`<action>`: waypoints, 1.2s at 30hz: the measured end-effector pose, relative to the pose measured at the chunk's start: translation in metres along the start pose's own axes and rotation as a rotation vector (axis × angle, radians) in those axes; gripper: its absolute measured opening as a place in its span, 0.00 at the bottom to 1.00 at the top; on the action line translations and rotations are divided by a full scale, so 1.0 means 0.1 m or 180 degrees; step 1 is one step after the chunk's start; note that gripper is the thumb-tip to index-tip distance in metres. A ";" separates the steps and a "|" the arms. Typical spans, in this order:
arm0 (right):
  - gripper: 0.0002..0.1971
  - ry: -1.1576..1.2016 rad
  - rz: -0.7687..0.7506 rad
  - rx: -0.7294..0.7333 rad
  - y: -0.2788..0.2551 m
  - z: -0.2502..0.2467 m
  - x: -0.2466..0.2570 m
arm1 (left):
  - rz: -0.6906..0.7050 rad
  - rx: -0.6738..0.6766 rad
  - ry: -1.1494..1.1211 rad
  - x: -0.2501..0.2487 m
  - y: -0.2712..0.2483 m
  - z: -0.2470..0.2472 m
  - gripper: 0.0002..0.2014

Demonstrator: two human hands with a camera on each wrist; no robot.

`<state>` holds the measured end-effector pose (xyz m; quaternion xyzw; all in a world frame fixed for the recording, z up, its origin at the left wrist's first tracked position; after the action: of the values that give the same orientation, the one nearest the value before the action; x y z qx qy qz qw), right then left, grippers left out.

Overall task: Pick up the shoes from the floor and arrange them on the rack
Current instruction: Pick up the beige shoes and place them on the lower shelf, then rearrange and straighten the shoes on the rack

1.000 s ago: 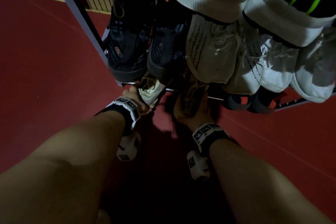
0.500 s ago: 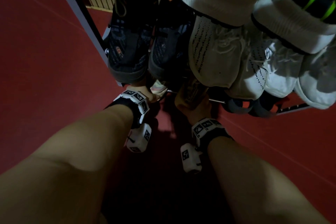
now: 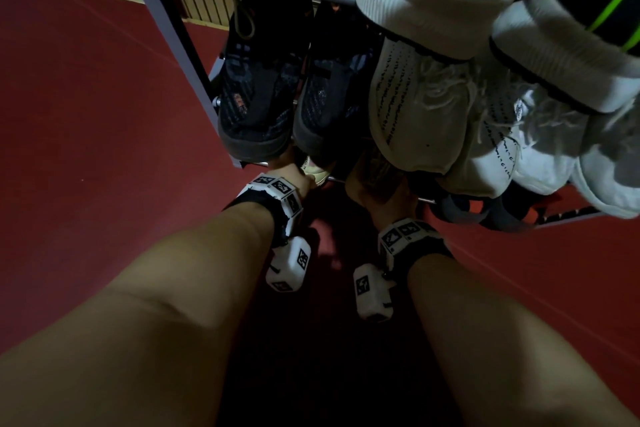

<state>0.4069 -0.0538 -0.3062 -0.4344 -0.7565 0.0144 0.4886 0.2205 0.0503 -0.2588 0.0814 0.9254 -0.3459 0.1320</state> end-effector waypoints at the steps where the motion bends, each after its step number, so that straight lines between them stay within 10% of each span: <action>1: 0.51 -0.0008 -0.0007 0.0043 0.00 0.01 0.00 | 0.0015 -0.0087 0.0136 0.03 0.05 0.00 0.22; 16: 0.45 -0.0909 -0.0480 0.0060 -0.57 -0.20 0.56 | 0.0314 -0.0400 -0.0087 -0.04 -0.39 -0.36 0.28; 36: 0.38 -0.2477 -0.1521 0.1498 -2.10 -0.53 2.22 | 0.0605 -0.0168 0.0629 0.02 -1.87 -1.50 0.17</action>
<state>0.2795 -0.0568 -0.0229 -0.0902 -0.9368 0.2329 0.2450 0.1449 0.0103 -0.0351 0.1989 0.9307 -0.2977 0.0745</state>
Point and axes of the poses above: each hand's wrist, its own y-axis towards the middle knuckle, its own z-axis out of the palm, x = y × z, the point moved 8 cm from there along y, towards the middle knuckle, and after that the axes turned 4 degrees about y, right-handed, at the moved point
